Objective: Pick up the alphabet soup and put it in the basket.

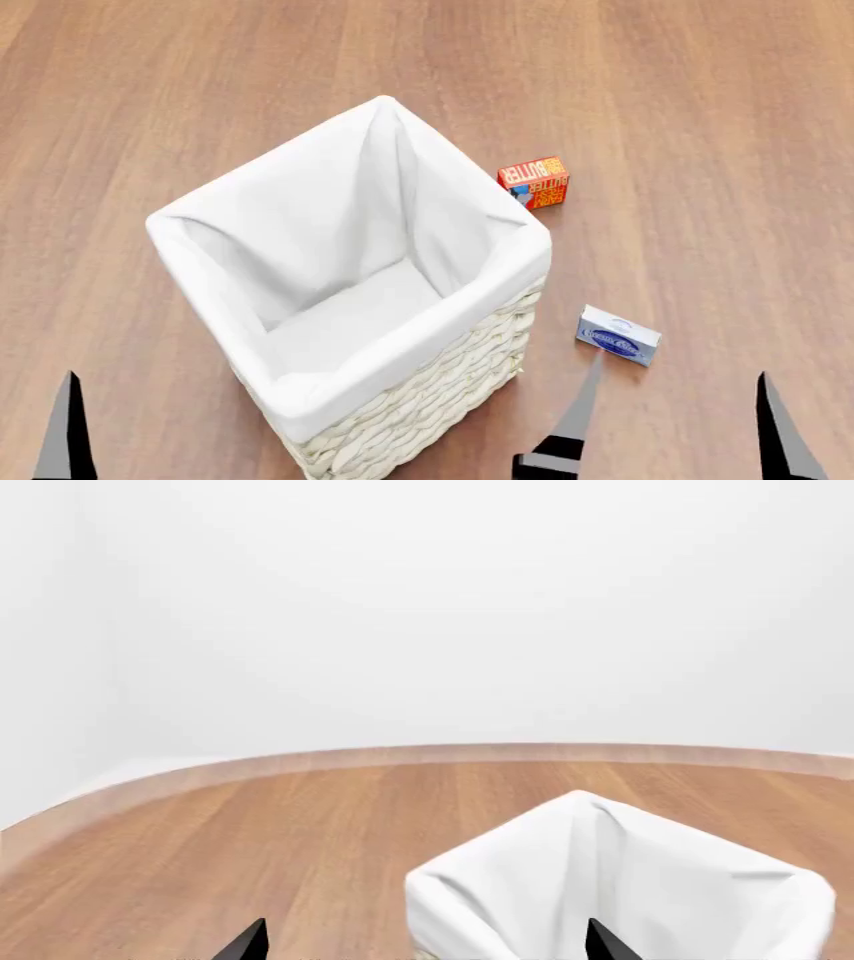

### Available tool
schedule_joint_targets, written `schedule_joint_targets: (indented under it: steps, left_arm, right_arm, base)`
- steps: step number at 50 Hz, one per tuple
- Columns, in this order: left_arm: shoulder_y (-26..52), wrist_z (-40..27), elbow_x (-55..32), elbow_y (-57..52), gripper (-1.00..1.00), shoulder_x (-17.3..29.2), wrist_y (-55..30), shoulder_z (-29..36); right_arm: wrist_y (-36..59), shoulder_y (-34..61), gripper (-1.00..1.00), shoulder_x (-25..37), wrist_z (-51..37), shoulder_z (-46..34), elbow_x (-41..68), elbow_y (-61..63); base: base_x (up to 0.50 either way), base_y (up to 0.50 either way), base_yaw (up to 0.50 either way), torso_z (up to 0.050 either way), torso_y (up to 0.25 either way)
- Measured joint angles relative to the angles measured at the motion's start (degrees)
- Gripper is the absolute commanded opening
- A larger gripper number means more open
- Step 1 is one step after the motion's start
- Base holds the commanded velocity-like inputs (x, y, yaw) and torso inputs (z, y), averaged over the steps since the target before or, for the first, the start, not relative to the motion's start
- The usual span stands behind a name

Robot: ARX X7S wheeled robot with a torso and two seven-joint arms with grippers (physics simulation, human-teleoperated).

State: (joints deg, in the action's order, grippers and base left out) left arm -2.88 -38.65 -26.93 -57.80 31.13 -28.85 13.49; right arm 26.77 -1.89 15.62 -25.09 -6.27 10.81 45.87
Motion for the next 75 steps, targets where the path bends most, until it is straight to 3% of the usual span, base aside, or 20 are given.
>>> schedule_joint_targets:
  steps: [43, 75]
  left_arm:
    - [-0.10, -3.02, -3.65, -0.53, 1.00, 2.61, 1.88, -0.42]
    - [0.34, -4.66, -4.32, 0.43, 1.00, 4.03, 3.11, 0.91]
  right_arm:
    - [21.08, 11.17, 1.00, -7.46, -14.40, 14.04, 3.56, -16.19]
    - [36.78, 16.09, 1.00, -11.67, -18.01, 21.96, 15.51, -15.37]
  base:
    - [0.00, 0.00, 0.00, 0.000, 0.000]
    - [0.00, 0.00, 0.00, 0.000, 0.000]
